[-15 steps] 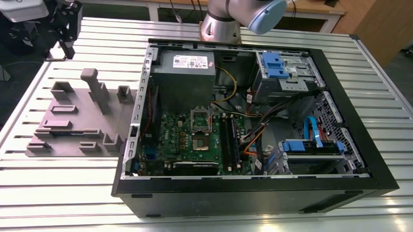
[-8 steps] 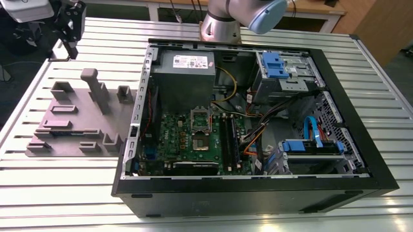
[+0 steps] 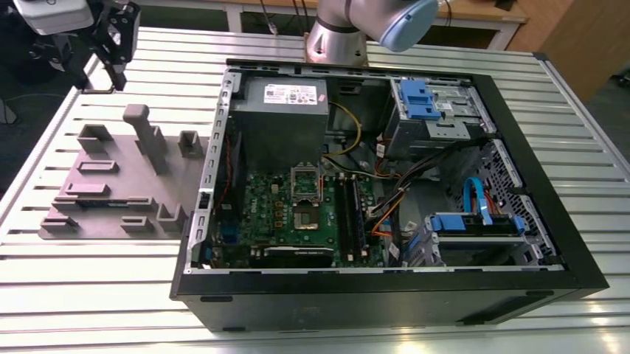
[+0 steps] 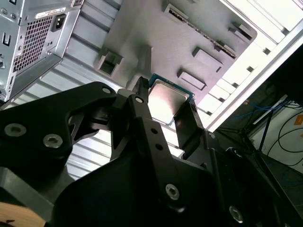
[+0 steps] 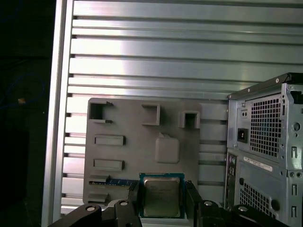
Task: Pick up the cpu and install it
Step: 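Pick up the cpu and move it towards the insertion slot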
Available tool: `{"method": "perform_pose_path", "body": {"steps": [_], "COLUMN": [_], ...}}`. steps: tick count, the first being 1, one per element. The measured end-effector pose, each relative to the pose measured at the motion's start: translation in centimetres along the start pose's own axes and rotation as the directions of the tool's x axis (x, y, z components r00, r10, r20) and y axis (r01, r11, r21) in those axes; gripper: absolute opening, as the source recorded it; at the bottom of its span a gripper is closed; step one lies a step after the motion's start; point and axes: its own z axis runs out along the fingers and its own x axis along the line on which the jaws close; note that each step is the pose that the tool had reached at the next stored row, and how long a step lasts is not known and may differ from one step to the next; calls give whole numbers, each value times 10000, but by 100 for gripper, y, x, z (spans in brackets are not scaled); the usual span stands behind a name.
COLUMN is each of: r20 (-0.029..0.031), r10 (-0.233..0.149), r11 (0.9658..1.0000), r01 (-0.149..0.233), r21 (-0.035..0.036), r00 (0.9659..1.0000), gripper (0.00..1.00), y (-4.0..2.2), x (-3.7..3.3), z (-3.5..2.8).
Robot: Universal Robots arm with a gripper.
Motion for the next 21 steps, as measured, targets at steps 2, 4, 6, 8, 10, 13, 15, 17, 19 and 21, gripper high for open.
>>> {"method": "perform_pose_path", "body": {"steps": [2, 4, 6, 8, 10, 13, 15, 17, 19, 21], "r20": [1, 0, 1, 1, 0, 0, 1, 1, 0, 1], "r10": [0, 0, 0, -1, 0, 0, 0, 0, 0, -1], "r11": [10000, 10000, 10000, 10000, 10000, 10000, 10000, 10000, 10000, 10000], "r01": [0, 0, 0, 1, 0, 0, 0, 0, 0, 1], "r21": [0, 0, 0, -1, 0, 0, 0, 0, 0, -1], "r00": [10000, 10000, 10000, 10000, 10000, 10000, 10000, 10000, 10000, 10000], "gripper": [47, 47, 47, 47, 47, 47, 47, 47, 47, 47], "y": [-1, -2, -2, -3, -3, -4, -5, -6, -6, -7], "x": [-23, -46, -69, -92, -112, -142, -164, -184, -204, -221], "z": [0, -1, -1, -2, -3, -4, -4, -4, -5, -5]}}
